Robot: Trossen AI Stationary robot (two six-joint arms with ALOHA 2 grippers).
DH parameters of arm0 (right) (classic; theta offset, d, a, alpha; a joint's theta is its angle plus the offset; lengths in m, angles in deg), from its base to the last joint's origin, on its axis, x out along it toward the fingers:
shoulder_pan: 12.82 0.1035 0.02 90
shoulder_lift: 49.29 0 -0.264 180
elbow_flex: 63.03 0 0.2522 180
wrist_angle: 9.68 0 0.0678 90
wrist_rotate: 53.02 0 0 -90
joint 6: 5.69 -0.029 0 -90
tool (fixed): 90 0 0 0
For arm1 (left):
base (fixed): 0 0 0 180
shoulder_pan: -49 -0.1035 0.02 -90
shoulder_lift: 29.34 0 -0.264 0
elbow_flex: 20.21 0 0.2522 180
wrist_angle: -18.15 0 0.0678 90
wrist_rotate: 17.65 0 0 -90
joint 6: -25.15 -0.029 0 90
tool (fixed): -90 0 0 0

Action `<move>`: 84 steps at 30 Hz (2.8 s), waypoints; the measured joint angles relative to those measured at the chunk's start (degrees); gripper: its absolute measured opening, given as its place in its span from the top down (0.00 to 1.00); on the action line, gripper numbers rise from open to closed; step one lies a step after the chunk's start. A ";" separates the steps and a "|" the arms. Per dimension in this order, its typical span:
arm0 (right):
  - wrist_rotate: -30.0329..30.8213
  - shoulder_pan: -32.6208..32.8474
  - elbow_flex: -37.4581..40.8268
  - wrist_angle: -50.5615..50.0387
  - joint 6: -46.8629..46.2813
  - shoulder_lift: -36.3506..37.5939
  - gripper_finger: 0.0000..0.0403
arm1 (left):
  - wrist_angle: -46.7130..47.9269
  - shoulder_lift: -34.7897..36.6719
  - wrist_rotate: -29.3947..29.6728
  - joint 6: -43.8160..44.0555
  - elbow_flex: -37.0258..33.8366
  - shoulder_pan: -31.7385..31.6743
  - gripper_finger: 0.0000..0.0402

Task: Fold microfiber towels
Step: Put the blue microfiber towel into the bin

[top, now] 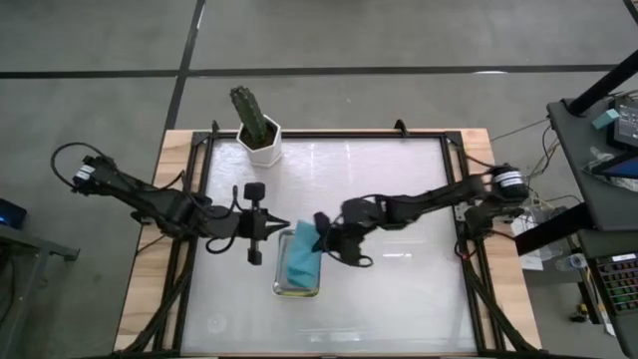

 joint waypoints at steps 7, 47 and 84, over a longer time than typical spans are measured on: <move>-6.20 -1.92 -9.73 -0.76 2.70 -10.37 0.97 | 0.71 0.00 -2.60 0.19 0.00 1.66 1.00; -1.51 -2.20 -15.58 -22.14 -16.91 -2.89 0.66 | -9.38 -5.66 -14.35 12.13 -13.31 3.46 1.00; 15.82 -2.06 -11.50 5.35 -56.90 -17.63 0.98 | -16.99 -14.68 -18.19 23.94 -15.28 3.49 1.00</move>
